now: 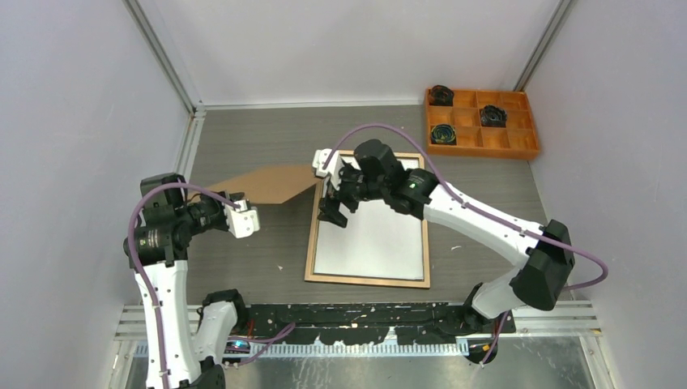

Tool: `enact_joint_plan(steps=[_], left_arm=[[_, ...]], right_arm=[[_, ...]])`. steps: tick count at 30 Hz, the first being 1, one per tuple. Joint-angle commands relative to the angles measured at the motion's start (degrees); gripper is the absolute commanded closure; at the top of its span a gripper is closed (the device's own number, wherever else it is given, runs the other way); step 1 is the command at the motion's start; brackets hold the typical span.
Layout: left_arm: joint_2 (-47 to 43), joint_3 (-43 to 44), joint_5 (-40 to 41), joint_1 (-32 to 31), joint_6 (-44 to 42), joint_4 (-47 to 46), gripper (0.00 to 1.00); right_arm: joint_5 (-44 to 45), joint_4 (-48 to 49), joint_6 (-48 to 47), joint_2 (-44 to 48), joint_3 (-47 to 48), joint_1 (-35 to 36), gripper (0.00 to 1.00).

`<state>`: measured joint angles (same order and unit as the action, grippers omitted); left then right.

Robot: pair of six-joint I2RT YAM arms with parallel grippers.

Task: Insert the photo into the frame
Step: Turn over the photo frame item at the center of the board.

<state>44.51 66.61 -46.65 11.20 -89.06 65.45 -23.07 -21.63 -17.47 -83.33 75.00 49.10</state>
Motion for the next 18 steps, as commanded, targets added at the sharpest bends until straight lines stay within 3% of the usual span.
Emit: enact_joint_plan(steps=[1,9,18], left_arm=[[-0.5,3.1,-4.1,-0.2,-2.9,-1.1,1.0],[-1.4,2.6,-3.9,-0.2,-4.5,0.2,1.0],[-0.9,2.4,-3.8,-0.2,-5.2,0.4,1.0]], right_arm=[[8.5,7.5,-5.4,-2.7,1.4,1.7,0.09],[13.8,13.1,-7.1,-4.7,2.7,2.6,0.14],[12.7,16.9,-9.3,0.0,-2.7,2.6,0.12]])
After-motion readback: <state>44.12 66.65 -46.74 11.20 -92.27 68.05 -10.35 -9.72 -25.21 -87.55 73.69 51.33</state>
